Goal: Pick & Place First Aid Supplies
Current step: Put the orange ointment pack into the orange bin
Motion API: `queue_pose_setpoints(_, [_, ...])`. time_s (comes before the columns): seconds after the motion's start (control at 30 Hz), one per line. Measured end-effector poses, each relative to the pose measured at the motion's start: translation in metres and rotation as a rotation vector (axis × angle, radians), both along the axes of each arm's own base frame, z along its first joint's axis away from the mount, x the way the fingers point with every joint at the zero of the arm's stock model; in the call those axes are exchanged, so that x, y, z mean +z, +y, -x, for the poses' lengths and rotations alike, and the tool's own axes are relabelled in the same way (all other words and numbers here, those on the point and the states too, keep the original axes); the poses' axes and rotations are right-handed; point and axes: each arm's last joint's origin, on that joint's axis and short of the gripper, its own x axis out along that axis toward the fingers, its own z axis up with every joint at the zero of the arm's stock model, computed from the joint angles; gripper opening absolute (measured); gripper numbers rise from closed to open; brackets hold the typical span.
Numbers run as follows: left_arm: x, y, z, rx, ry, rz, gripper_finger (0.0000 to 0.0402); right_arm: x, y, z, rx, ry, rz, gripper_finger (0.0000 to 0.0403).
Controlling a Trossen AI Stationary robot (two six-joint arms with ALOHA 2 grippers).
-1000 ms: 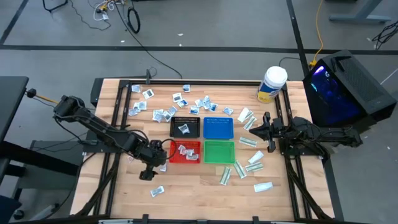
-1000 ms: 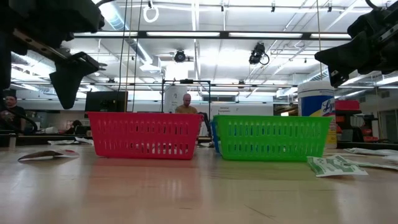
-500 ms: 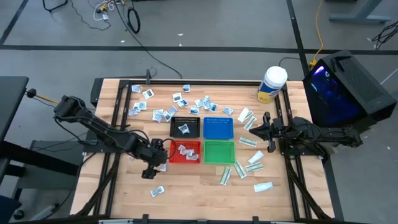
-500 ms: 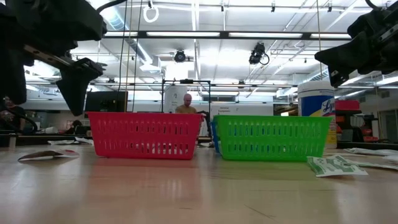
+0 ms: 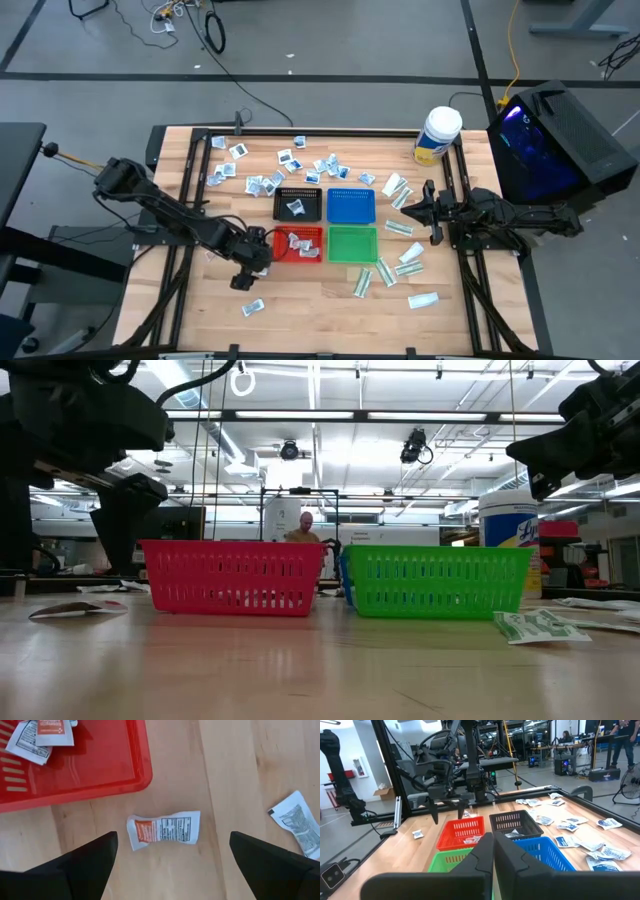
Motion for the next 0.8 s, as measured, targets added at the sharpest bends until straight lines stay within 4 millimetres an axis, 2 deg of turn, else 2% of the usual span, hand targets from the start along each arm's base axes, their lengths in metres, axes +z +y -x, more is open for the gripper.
queue_pose_setpoints(0.37, [-0.015, -0.001, -0.005, 0.03, 0.044, -0.035, 0.0394, 0.0, 0.0, 0.0, 0.0, 0.0, 0.0, 0.0018])
queue_pose_setpoints(0.8, [-0.022, -0.002, -0.006, 0.073, 0.067, -0.034, 0.0394, 0.0, 0.0, 0.0, 0.0, 0.001, 0.0, 0.0018])
